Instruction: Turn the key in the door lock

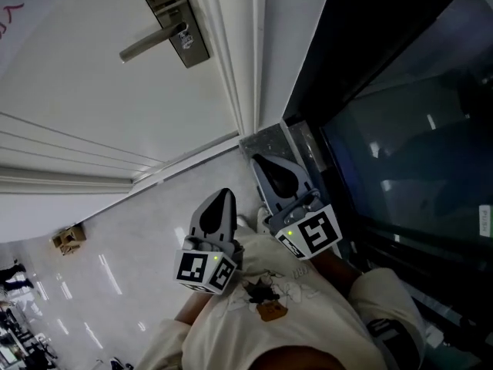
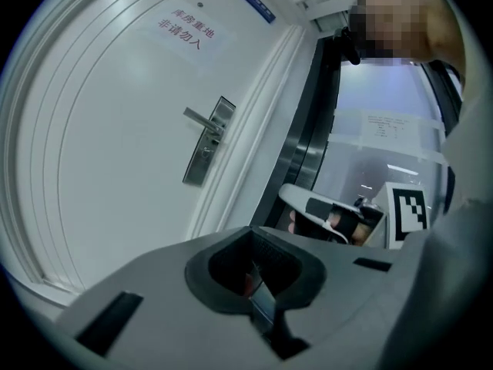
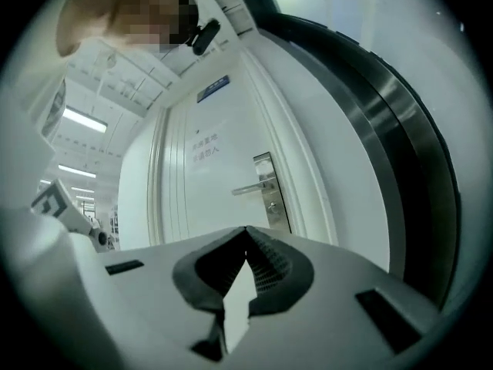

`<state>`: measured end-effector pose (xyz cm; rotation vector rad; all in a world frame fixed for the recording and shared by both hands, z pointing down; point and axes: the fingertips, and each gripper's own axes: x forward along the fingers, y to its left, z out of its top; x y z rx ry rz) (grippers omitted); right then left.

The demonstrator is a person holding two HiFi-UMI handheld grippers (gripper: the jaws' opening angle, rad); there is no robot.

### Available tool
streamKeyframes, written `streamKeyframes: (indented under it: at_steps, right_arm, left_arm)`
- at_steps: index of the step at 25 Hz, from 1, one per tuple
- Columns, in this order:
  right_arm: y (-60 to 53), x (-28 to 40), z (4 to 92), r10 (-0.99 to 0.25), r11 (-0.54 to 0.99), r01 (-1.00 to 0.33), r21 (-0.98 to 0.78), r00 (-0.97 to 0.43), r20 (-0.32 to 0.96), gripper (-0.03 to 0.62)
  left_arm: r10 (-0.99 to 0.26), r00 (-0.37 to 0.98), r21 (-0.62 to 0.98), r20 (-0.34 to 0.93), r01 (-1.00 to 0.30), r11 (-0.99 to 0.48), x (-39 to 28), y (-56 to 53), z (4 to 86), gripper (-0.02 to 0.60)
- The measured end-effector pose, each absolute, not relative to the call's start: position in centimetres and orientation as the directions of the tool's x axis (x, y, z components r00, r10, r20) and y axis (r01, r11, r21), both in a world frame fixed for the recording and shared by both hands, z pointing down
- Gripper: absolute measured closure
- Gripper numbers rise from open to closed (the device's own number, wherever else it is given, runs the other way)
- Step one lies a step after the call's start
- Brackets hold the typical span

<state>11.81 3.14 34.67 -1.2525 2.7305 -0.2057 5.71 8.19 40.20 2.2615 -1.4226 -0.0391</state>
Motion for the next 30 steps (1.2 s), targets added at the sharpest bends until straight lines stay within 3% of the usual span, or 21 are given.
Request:
streamKeyframes:
  at_steps: [15,30]
  right_arm:
    - [8.9,6.8,37.0,-0.671,0.734,-0.669,-0.119,-0.741,0.028,0.588]
    - [8.4,5.4,36.7,-0.699,0.706,-0.697,-0.127,-0.714,0.041,0.588]
  left_arm:
    - [-0.892,0.426,0.374,0.153,-0.860,-0.347,2.4,10.6,38.0,0.577]
    - [-0.901,0.420,0.311,0.108,-0.875,-0.370,-0.9,9.4,35.8,0.577]
